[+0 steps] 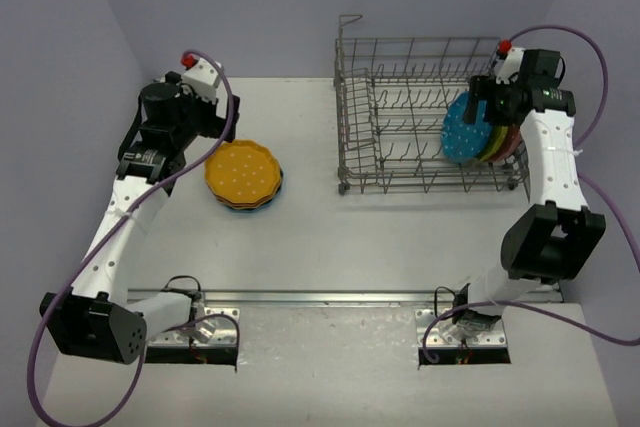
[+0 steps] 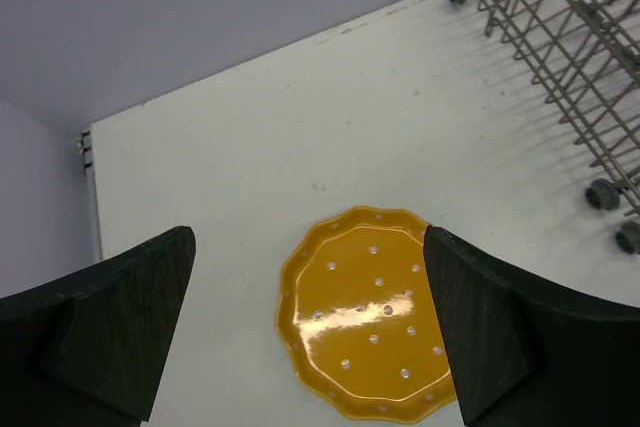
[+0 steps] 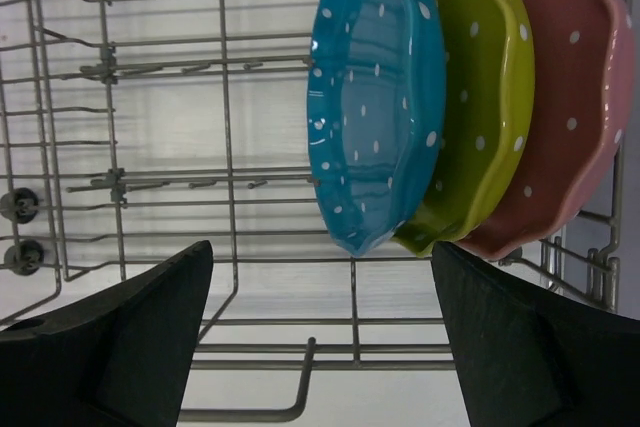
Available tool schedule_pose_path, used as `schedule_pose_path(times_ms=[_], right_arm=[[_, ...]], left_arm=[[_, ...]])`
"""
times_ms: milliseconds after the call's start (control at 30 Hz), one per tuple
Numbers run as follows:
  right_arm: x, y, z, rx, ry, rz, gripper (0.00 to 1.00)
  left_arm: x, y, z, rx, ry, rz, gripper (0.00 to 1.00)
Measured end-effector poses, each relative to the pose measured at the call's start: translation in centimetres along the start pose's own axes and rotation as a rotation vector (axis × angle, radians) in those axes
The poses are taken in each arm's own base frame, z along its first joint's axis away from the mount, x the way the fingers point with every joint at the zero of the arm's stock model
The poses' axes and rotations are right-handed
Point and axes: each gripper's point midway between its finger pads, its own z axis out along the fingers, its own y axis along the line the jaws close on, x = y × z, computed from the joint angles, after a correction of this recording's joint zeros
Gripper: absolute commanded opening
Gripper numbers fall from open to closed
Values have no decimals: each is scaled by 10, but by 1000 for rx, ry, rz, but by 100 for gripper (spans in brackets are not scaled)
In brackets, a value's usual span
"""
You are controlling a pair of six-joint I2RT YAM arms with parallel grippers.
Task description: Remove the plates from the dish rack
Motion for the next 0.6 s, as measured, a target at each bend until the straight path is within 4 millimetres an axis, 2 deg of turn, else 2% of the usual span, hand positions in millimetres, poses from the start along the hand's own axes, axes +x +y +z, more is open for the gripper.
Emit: schedule_pose_path(times_ms=[67, 133, 267, 467, 600], right_arm=[[10, -8, 14, 10, 44, 18, 86], [18, -14, 25, 17, 80, 29, 83], [25, -19, 37, 33, 115, 38, 75], [20, -32, 66, 73, 117, 46, 60], [20, -41, 81, 109, 113, 45, 56]], left_arm=[[-1, -22, 3, 43, 1, 12, 95], [2, -33, 4, 63, 12, 9, 94], [7, -41, 5, 67, 28, -11, 95], [6, -44, 5, 60, 29, -29, 95], [9, -44, 5, 52, 38, -30, 95]])
